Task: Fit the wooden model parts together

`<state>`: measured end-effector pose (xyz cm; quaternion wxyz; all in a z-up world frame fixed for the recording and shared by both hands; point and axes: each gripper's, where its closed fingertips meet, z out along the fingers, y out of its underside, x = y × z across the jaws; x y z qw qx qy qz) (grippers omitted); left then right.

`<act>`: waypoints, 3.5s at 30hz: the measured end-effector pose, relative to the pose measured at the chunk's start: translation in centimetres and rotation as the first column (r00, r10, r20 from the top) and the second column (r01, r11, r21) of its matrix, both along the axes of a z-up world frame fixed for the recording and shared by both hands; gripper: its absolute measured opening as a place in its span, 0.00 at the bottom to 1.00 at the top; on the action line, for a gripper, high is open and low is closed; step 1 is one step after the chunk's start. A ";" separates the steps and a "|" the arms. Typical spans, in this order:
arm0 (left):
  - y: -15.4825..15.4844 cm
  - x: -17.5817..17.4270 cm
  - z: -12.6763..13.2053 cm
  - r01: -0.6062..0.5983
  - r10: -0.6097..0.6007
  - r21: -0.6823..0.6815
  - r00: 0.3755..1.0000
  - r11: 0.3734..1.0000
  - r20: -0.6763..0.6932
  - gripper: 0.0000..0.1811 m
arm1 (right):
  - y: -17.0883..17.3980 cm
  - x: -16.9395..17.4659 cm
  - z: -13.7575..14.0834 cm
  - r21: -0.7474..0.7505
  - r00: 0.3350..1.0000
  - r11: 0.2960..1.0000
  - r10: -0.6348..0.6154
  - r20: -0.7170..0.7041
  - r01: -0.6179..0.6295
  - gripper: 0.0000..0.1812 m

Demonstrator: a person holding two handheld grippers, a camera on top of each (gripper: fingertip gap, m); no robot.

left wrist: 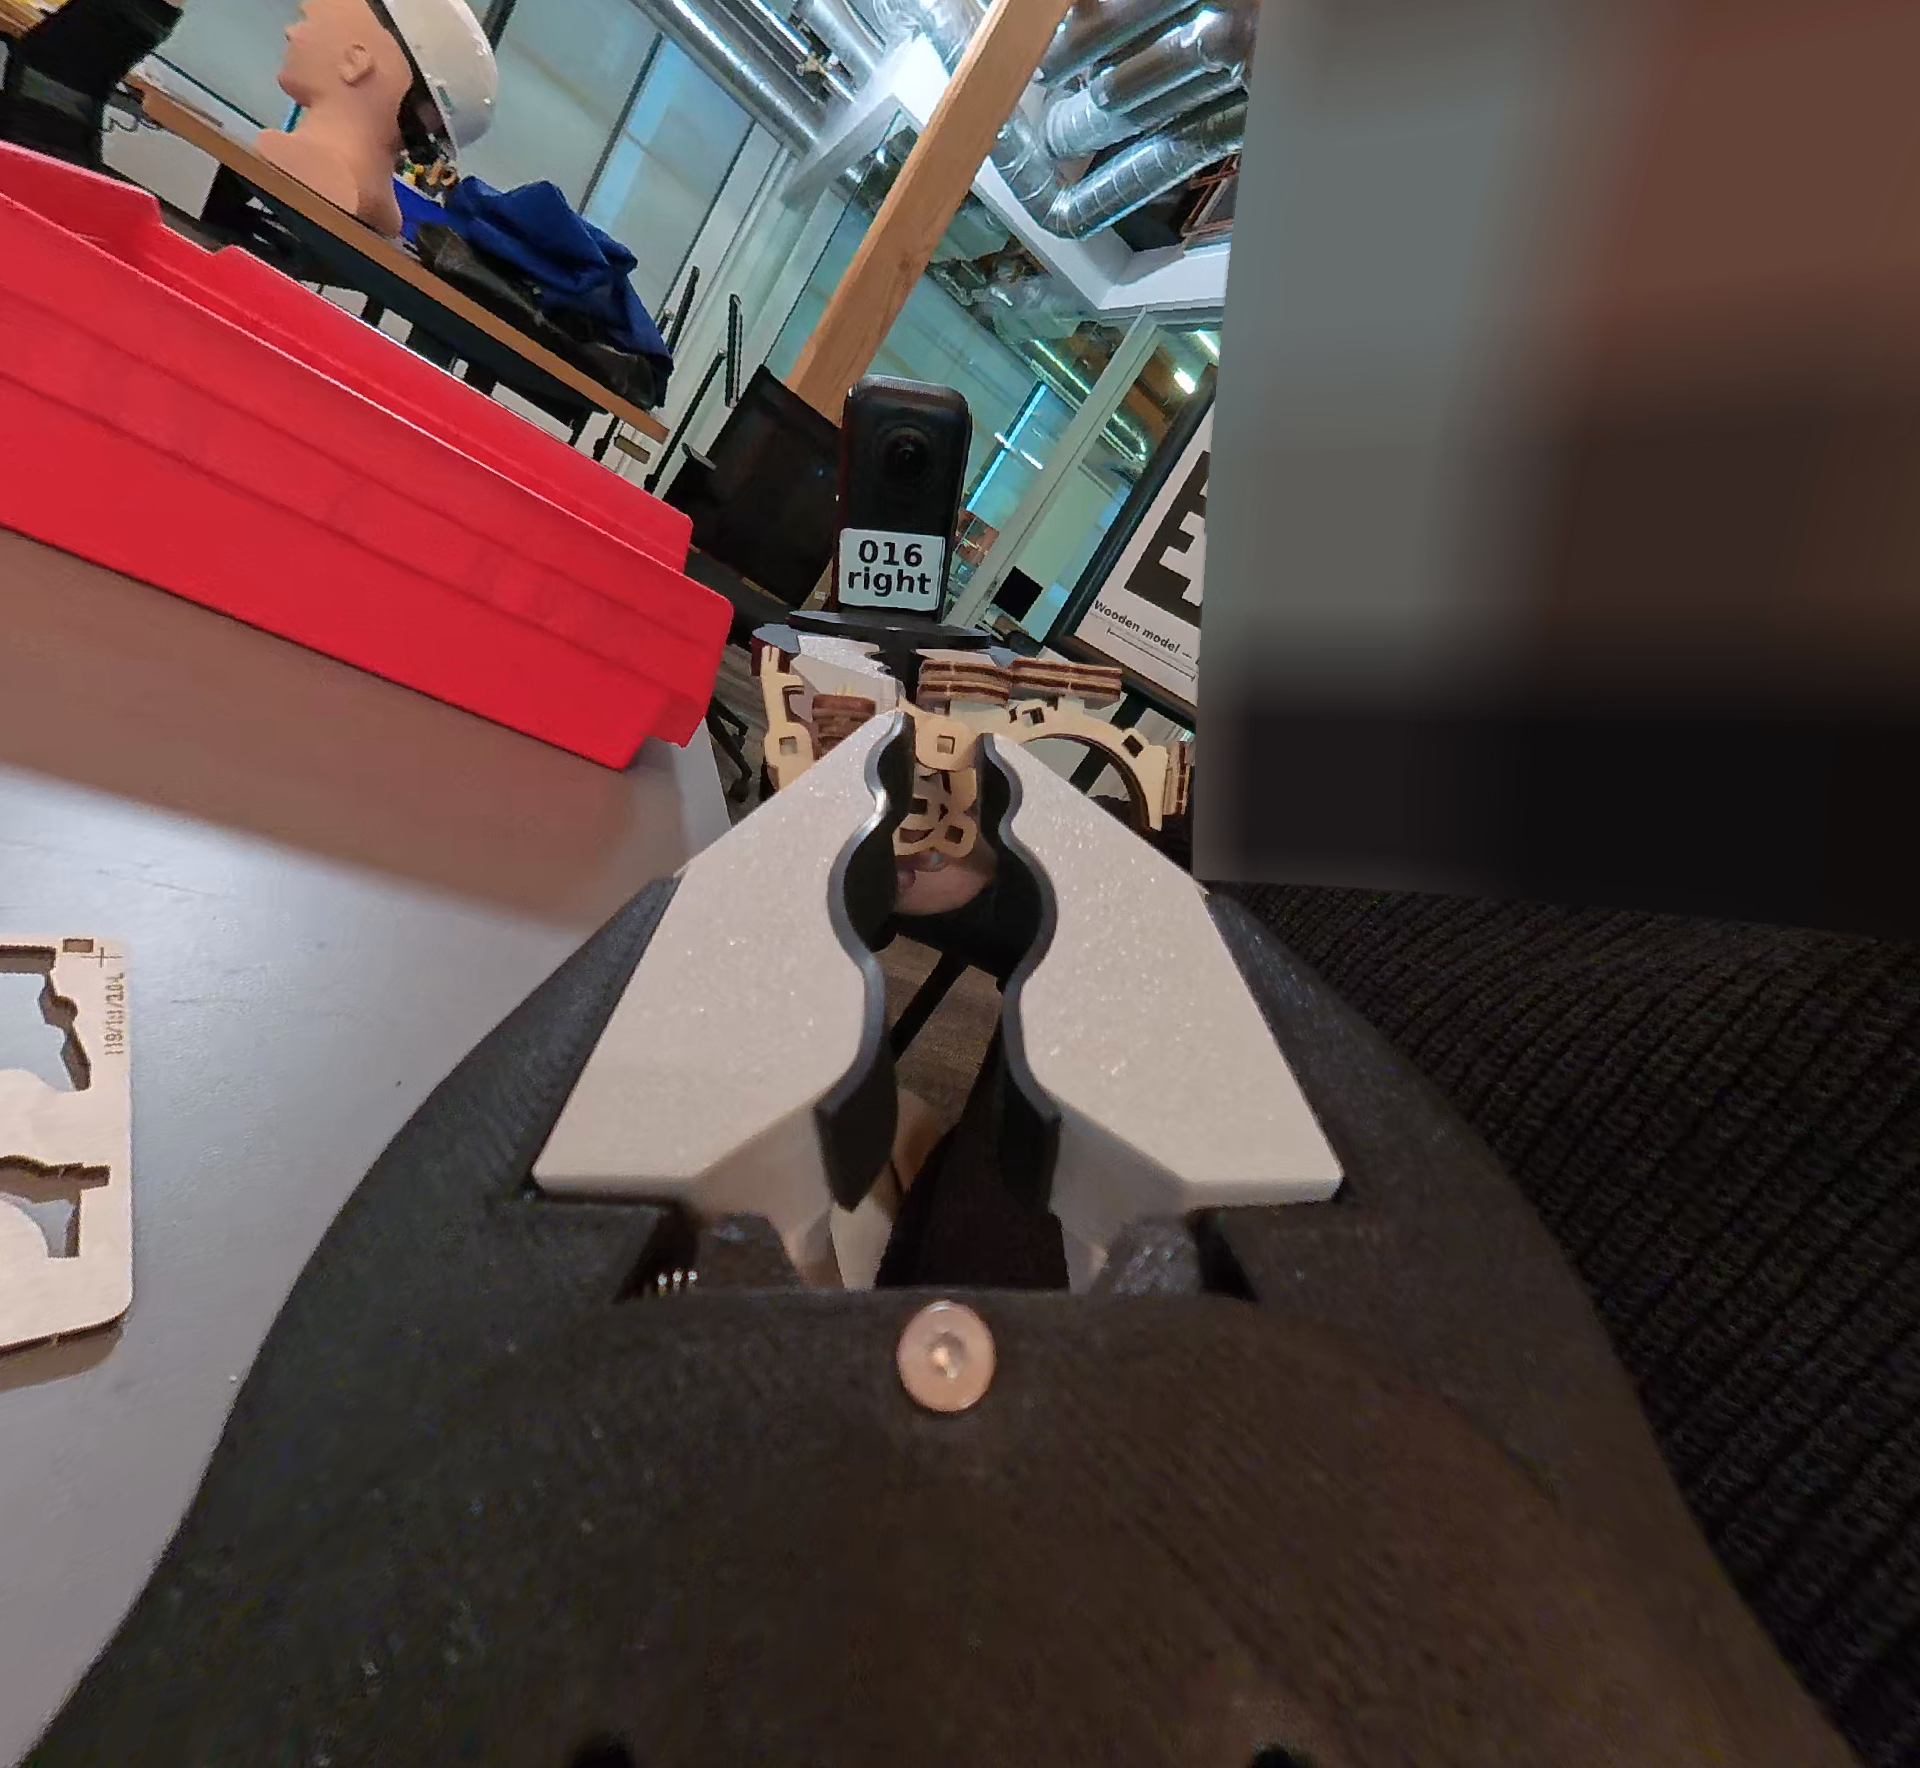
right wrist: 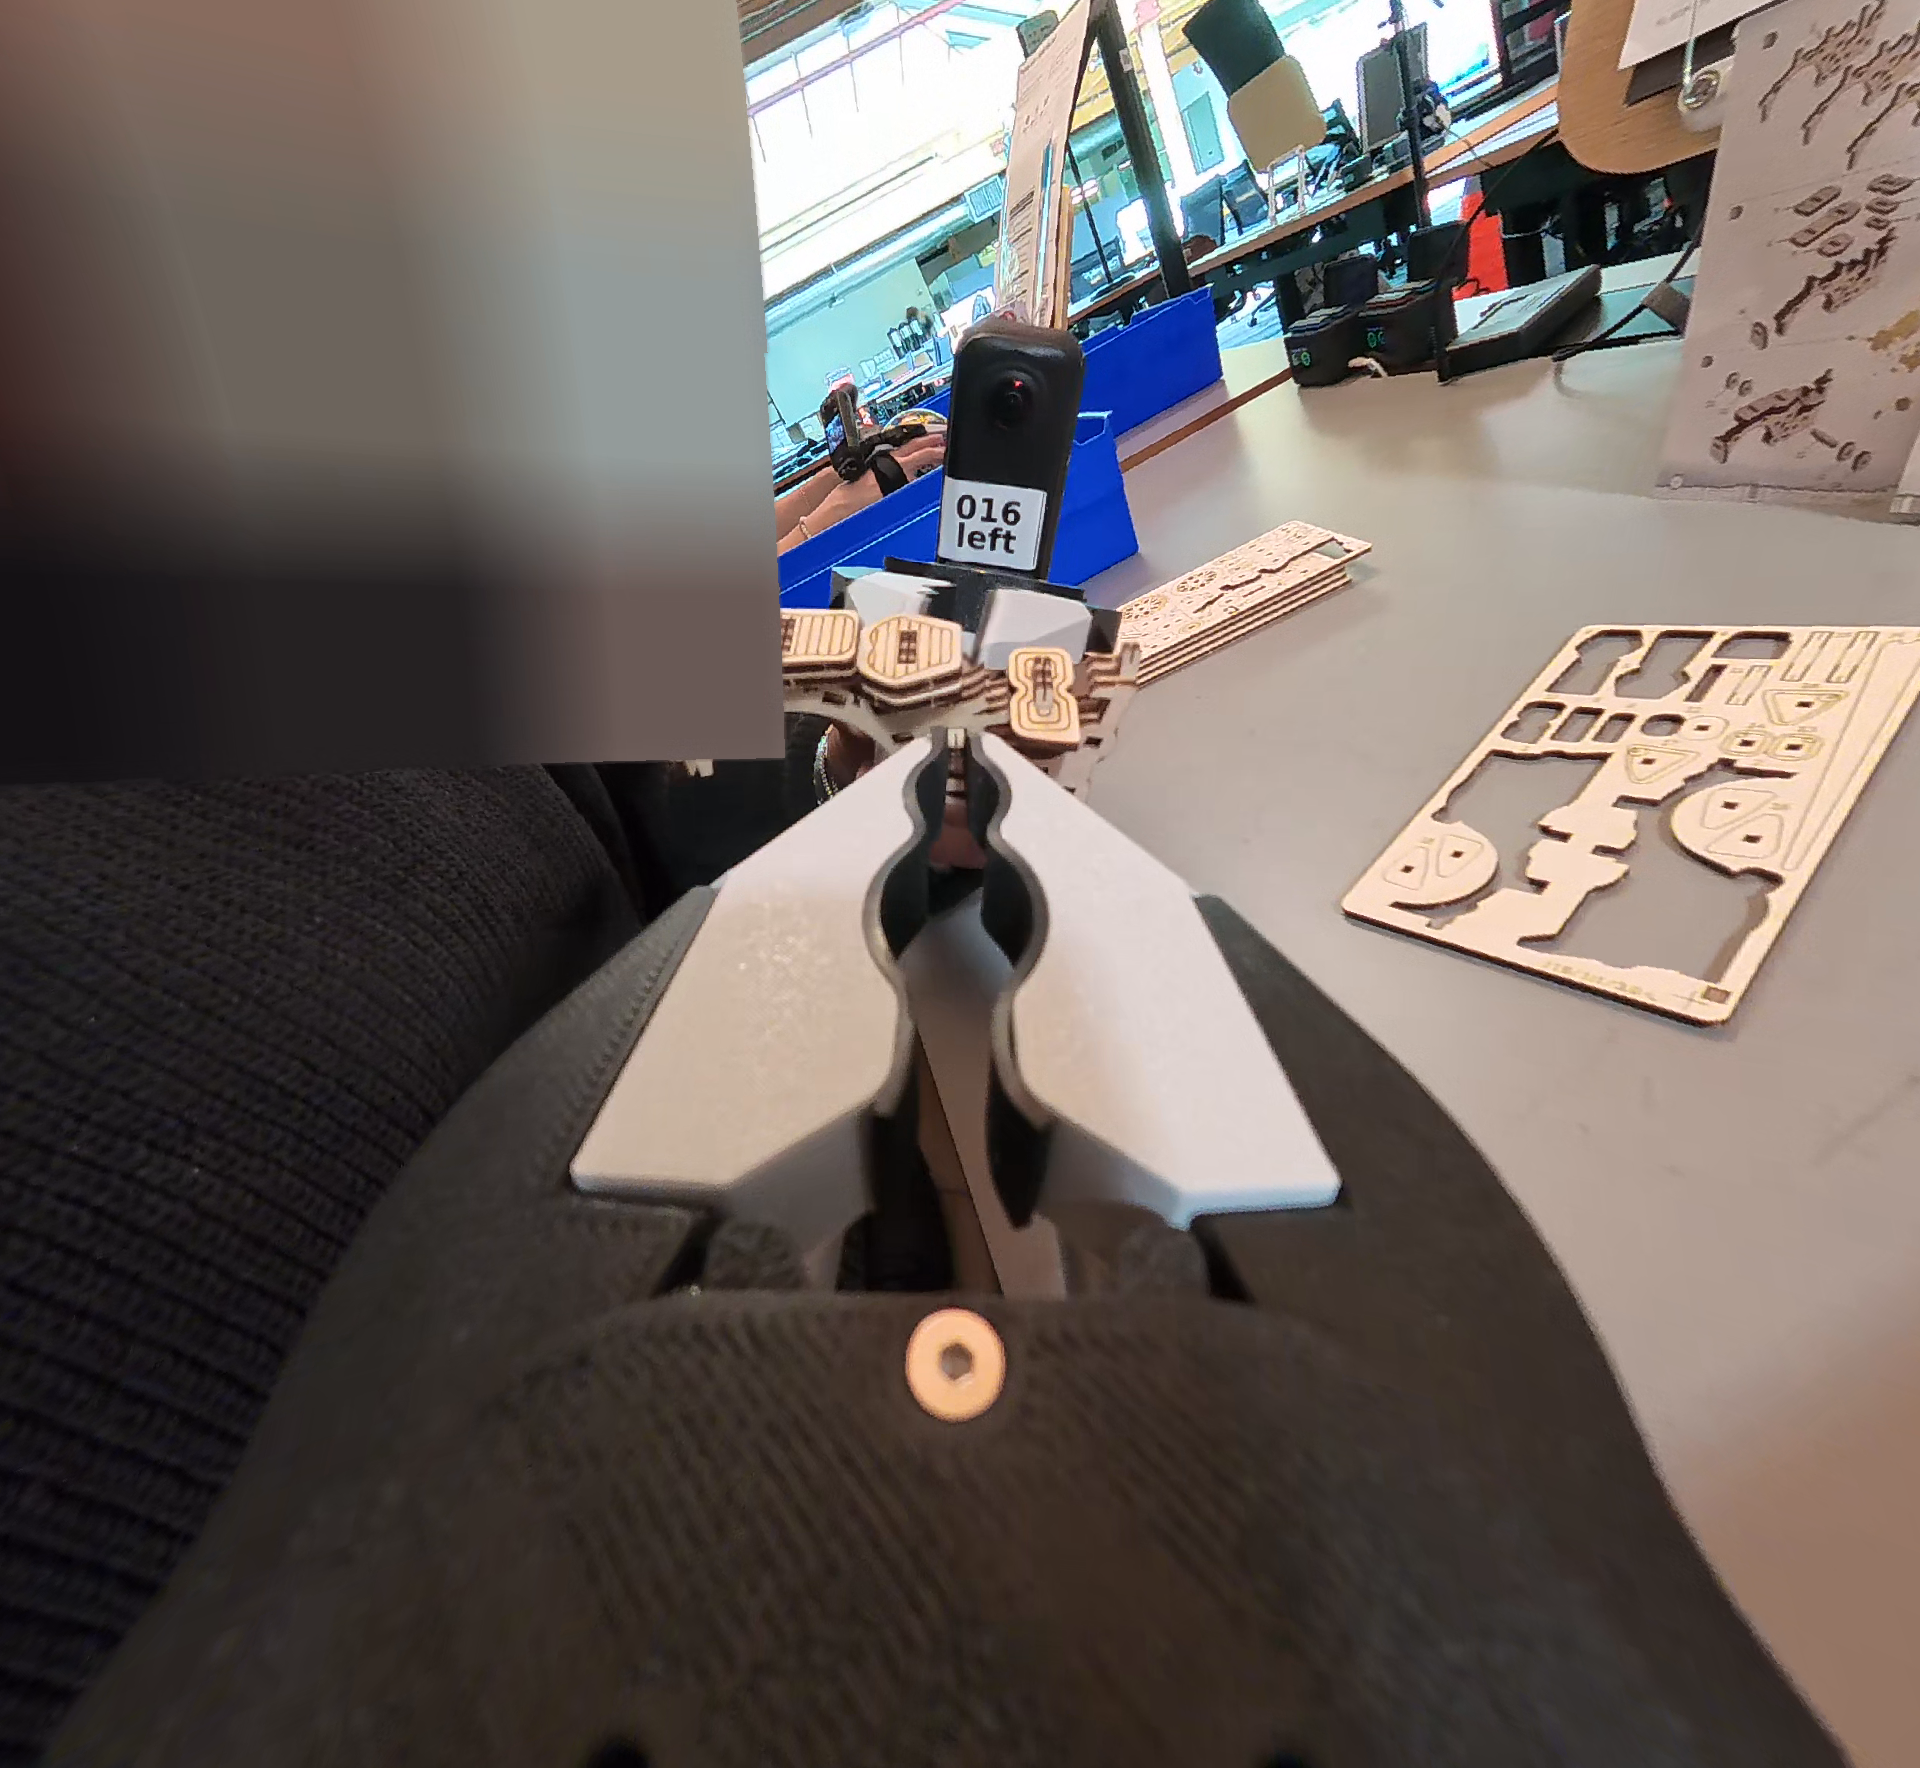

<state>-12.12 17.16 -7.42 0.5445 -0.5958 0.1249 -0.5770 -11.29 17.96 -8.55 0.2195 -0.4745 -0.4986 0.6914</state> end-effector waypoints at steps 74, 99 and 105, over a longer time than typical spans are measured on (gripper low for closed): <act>1.3 -0.3 -1.3 0.019 -0.004 -0.148 0.995 0.989 0.101 0.08 | 0.9 -0.1 -0.6 -0.019 0.999 0.999 -0.030 0.026 0.031 0.01; 1.3 -1.0 -1.3 -0.025 0.028 -0.125 0.999 0.992 0.021 0.00 | 1.1 -0.1 -1.1 0.026 0.998 0.999 -0.038 0.050 0.037 0.01; 1.3 -0.9 -1.8 0.003 -0.005 -0.168 1.000 0.986 -0.015 0.00 | 0.9 -0.1 -1.6 0.082 0.997 0.996 -0.035 0.075 0.029 0.01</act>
